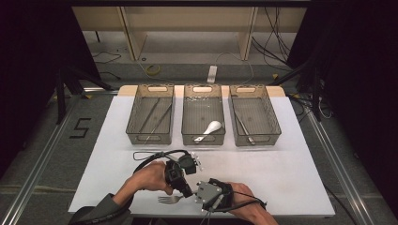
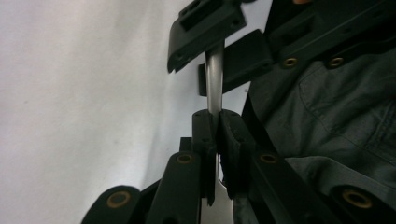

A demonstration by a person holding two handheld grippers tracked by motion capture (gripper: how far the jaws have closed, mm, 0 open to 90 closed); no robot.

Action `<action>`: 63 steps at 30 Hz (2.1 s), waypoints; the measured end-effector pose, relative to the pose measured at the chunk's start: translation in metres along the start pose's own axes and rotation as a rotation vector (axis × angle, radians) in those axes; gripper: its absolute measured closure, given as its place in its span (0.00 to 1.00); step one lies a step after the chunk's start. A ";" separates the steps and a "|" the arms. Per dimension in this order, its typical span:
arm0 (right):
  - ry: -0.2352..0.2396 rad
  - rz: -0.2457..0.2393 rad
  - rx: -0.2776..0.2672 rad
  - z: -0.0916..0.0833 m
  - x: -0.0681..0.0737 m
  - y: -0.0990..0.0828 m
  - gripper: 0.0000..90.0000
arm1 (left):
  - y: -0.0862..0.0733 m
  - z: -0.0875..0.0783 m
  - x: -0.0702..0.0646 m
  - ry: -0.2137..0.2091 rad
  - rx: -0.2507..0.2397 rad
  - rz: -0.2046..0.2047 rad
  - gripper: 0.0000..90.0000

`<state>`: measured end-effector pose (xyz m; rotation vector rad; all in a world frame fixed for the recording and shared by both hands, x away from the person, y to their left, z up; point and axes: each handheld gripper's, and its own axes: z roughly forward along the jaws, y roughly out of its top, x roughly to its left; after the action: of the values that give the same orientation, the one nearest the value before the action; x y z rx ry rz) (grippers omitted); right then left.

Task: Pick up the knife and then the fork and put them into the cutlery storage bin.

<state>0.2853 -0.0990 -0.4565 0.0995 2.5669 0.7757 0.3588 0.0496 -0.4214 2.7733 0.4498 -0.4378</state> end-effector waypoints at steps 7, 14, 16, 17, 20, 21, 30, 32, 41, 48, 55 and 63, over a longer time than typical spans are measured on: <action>0.030 -0.072 0.017 0.002 0.006 0.001 0.95 | 0.000 -0.001 -0.002 0.002 -0.004 0.017 0.94; 0.056 -0.082 0.023 0.001 0.001 -0.001 0.97 | -0.002 -0.008 0.000 0.012 -0.066 0.020 0.91; 0.045 -0.073 0.038 0.000 -0.001 -0.003 0.97 | -0.004 -0.014 0.001 0.041 -0.128 0.017 0.81; 0.047 -0.069 0.046 0.000 -0.002 -0.004 0.97 | -0.005 -0.019 0.002 0.046 -0.169 0.005 0.82; 0.037 -0.046 0.059 0.001 -0.006 -0.009 0.97 | -0.009 -0.030 0.003 0.091 -0.224 -0.006 0.73; 0.039 -0.047 0.066 0.001 -0.007 -0.010 0.97 | -0.010 -0.033 0.005 0.103 -0.249 -0.028 0.67; -0.011 0.041 0.117 -0.003 -0.024 -0.024 0.97 | -0.027 -0.056 0.013 0.230 -0.486 -0.083 0.42; -0.032 0.071 0.120 -0.004 -0.028 -0.028 0.97 | -0.030 -0.062 0.013 0.255 -0.555 -0.094 0.38; -0.085 0.288 0.127 -0.016 -0.059 -0.051 0.97 | -0.049 -0.063 0.019 0.278 -0.704 -0.094 0.24; -0.112 0.480 0.068 -0.034 -0.085 -0.067 0.97 | -0.070 -0.062 0.024 0.271 -0.837 -0.115 0.21; -0.133 0.604 -0.010 -0.056 -0.111 -0.075 0.97 | -0.096 -0.059 0.027 0.304 -0.958 -0.150 0.20; -0.145 0.727 -0.046 -0.065 -0.143 -0.082 0.97 | -0.109 -0.057 0.030 0.357 -0.944 -0.170 0.20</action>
<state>0.3897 -0.2287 -0.3954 1.0737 2.3560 1.0217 0.3618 0.1755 -0.4055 1.8828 0.7387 0.2161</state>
